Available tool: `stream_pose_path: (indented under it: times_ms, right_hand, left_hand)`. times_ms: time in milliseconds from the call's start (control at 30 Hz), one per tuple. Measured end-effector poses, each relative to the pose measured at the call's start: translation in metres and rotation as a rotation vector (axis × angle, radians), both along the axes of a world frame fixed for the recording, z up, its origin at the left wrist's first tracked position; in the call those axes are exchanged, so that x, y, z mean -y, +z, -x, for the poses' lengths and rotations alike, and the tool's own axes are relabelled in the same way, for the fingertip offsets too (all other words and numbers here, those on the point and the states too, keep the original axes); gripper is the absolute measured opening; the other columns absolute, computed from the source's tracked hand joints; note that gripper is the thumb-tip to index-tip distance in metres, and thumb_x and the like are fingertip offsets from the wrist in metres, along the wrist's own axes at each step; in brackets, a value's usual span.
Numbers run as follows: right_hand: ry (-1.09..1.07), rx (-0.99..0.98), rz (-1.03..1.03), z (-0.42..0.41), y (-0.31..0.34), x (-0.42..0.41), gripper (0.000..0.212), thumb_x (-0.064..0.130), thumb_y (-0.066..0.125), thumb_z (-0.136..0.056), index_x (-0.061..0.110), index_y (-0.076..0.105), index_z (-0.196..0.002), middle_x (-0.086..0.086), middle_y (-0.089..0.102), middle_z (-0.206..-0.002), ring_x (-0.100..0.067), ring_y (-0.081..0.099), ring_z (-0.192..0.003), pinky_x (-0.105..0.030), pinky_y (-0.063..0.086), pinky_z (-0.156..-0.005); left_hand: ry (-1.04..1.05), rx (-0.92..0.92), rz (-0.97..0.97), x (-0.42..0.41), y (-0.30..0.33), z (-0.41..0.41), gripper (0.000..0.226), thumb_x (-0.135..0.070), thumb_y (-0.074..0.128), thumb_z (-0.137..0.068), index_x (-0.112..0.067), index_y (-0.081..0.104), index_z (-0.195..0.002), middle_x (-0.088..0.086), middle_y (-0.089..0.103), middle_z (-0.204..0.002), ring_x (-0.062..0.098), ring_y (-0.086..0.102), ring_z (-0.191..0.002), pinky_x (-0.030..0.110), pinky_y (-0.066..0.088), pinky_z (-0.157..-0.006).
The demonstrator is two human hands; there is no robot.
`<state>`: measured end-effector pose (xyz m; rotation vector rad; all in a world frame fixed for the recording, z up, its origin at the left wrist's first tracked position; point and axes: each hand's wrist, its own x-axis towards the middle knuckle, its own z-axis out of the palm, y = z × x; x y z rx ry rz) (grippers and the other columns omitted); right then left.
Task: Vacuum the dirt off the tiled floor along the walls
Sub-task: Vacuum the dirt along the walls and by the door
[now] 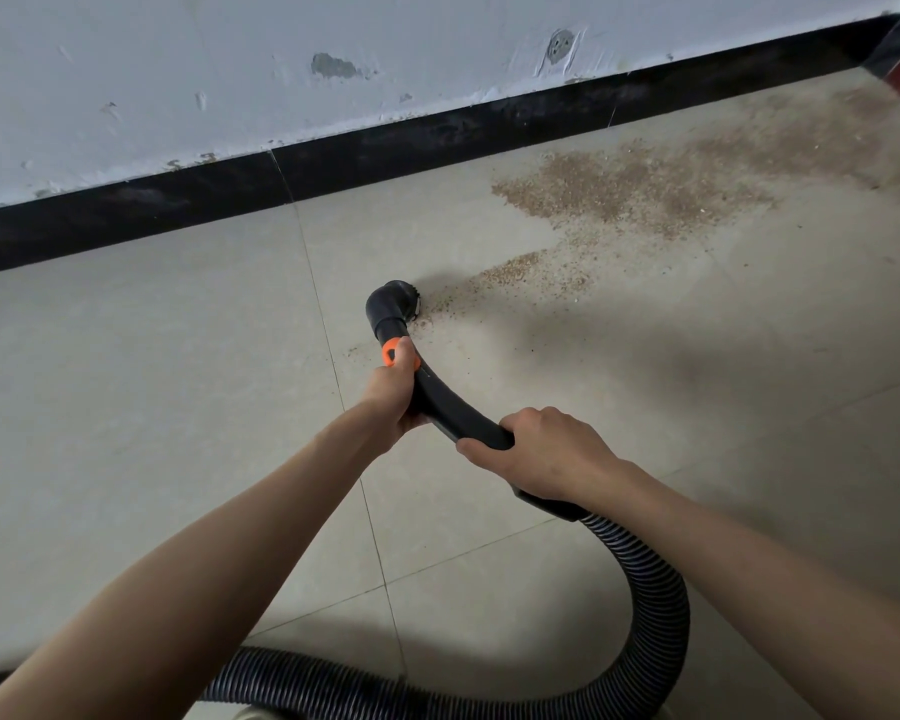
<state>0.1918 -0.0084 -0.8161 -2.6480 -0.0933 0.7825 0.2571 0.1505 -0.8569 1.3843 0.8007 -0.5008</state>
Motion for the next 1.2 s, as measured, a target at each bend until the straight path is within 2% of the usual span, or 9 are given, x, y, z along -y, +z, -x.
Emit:
stream_pose_path:
  times_ms: [233,500,667,900,1067,1200]
  right_hand:
    - [-0.023,0.005,0.004,0.000,0.000,0.011,0.057,0.073,0.042,-0.086,0.019,0.054,-0.074,0.002,0.063,-0.069,-0.018,0.061,-0.069,-0.030,0.042,-0.058]
    - [-0.087,0.000,-0.015,0.000,0.000,0.028,0.057,0.073,0.042,-0.085,0.019,0.053,-0.073,0.002,0.063,-0.068,-0.018,0.060,-0.067,-0.030,0.041,-0.057]
    - [-0.093,0.012,0.004,-0.003,0.002,0.037,0.055,0.072,0.043,-0.086,0.020,0.052,-0.071,0.002,0.060,-0.068,-0.019,0.058,-0.068,-0.031,0.040,-0.057]
    - [-0.136,0.023,0.010,-0.006,0.000,0.051,0.054,0.072,0.044,-0.085,0.020,0.051,-0.069,0.003,0.058,-0.068,-0.019,0.057,-0.067,-0.031,0.039,-0.058]
    - [-0.161,0.085,0.051,-0.014,-0.003,0.060,0.054,0.072,0.044,-0.086,0.021,0.046,-0.066,0.004,0.053,-0.067,-0.016,0.049,-0.061,-0.031,0.033,-0.055]
    - [-0.170,0.091,0.100,-0.016,-0.007,0.064,0.053,0.071,0.042,-0.087,0.022,0.042,-0.067,0.004,0.049,-0.068,-0.014,0.044,-0.058,-0.031,0.031,-0.054]
  left_hand:
    - [-0.031,-0.010,0.038,0.011,-0.001,-0.004,0.038,-0.047,0.041,-0.096,-0.010,0.047,-0.091,0.008,0.057,-0.086,0.019,0.061,-0.076,0.028,0.051,-0.051]
    - [-0.078,-0.033,0.053,0.030,0.000,-0.014,0.035,-0.043,0.041,-0.095,-0.009,0.048,-0.088,0.008,0.058,-0.084,0.019,0.062,-0.072,0.026,0.051,-0.046]
    - [-0.074,-0.041,0.078,0.039,-0.004,-0.020,0.030,-0.038,0.042,-0.094,-0.009,0.047,-0.088,0.007,0.055,-0.081,0.019,0.059,-0.071,0.031,0.050,-0.054]
    - [-0.114,-0.058,0.116,0.057,-0.004,-0.030,0.028,-0.035,0.043,-0.094,-0.007,0.046,-0.096,0.007,0.054,-0.082,0.019,0.058,-0.072,0.032,0.050,-0.055]
    - [-0.148,-0.049,0.122,0.073,-0.002,-0.043,0.029,-0.032,0.041,-0.094,-0.006,0.045,-0.108,0.007,0.053,-0.085,0.019,0.057,-0.075,0.032,0.049,-0.058]
    - [-0.158,-0.045,0.108,0.083,-0.008,-0.050,0.032,-0.036,0.042,-0.095,-0.006,0.047,-0.105,0.007,0.056,-0.087,0.019,0.058,-0.076,0.032,0.050,-0.061]
